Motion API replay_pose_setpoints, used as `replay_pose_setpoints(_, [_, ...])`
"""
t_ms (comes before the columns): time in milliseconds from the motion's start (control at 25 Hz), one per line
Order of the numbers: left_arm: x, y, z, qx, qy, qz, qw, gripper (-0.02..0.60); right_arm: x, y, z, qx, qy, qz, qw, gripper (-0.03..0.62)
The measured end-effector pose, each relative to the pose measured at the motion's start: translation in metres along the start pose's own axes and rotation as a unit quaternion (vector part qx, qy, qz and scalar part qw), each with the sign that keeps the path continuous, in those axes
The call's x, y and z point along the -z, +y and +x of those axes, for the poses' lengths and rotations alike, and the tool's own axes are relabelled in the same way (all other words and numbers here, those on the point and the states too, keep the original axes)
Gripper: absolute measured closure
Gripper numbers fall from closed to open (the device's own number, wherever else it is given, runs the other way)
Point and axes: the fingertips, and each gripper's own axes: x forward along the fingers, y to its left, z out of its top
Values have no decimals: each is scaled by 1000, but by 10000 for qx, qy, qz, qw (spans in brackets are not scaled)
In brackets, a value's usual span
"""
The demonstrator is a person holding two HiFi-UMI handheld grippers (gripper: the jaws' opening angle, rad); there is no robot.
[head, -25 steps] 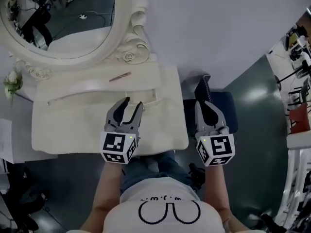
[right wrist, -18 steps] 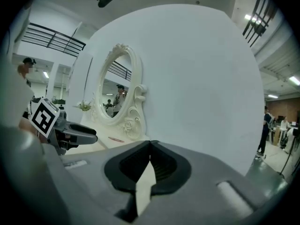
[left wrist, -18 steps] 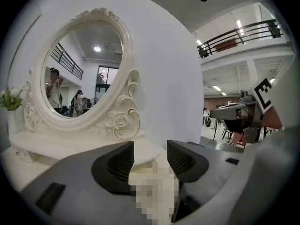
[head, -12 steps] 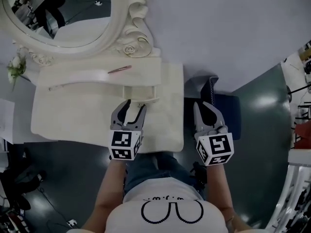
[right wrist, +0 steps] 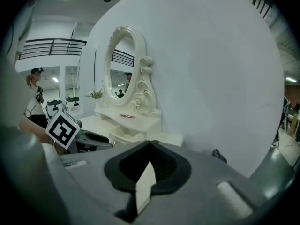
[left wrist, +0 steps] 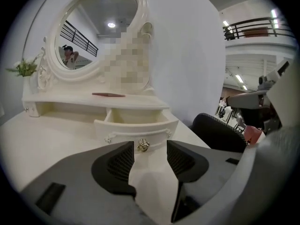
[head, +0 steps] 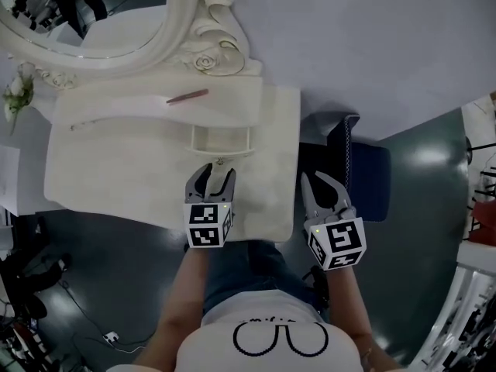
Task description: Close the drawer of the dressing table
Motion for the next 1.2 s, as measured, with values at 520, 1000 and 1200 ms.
replay_pose_setpoints(520, [21,15,21,-262,334,-82,9991,503,10,-9,1,108,114,-5,9999,592])
replay_pose_setpoints(1000, [-2,20,30,-172,256,-75,9995,503,-2,-6,9,88,88,-58,9999,592])
replay_pose_setpoints(1200, [-7,25,40,-153,294,-102,9994,503,-5,-10,12,183,75,-24,9998,592])
